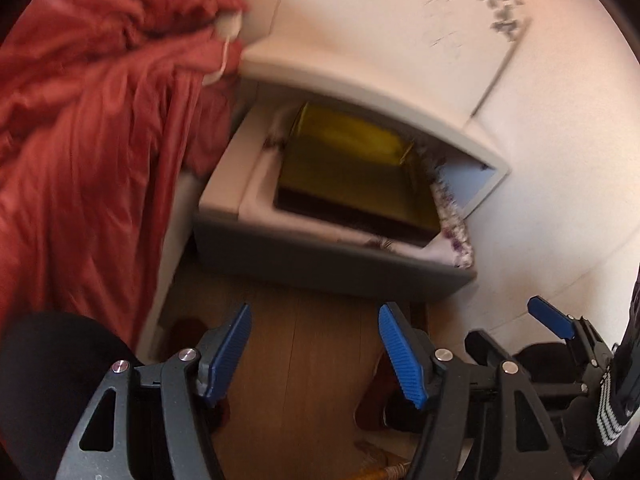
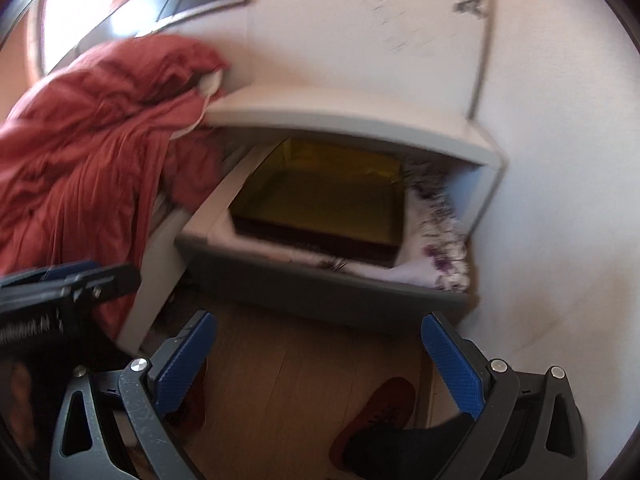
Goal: Organize soft objects
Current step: 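Grasp the drawer front with the right gripper and pull the drawer open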
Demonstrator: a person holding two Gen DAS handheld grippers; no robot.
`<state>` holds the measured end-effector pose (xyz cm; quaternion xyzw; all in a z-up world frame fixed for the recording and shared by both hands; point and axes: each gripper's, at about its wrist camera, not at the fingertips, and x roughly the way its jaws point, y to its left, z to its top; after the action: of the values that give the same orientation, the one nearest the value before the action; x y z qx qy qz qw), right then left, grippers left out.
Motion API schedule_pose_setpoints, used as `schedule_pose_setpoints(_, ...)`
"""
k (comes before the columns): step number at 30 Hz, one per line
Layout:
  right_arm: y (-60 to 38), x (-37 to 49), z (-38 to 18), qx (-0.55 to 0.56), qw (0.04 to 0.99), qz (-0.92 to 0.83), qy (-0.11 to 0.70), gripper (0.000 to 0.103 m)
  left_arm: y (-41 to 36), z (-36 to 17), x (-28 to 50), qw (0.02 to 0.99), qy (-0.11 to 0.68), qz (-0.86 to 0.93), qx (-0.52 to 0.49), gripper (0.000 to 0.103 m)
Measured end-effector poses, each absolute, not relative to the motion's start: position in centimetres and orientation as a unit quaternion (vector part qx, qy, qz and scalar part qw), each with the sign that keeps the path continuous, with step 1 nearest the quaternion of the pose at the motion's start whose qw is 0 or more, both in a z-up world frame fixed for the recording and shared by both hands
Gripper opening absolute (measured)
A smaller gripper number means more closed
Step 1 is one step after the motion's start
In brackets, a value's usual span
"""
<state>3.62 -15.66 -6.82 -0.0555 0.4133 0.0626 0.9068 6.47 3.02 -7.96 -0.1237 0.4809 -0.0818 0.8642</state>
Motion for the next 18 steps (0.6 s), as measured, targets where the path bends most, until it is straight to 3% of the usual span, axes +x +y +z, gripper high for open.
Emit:
schedule_pose_setpoints(11,-11.2,10.3,-17.2,-0.332,0.799,0.131,0.483,0.103,3.7,-15.2,14.3,0.802,0.566,-0.045,-0.187,0.067)
schedule_pose_setpoints(18,-11.2,13.6,-24.6,-0.478,0.724,0.111,0.484,0.103,3.6,-19.5,19.1,0.777,0.587,0.000,-0.227,0.067)
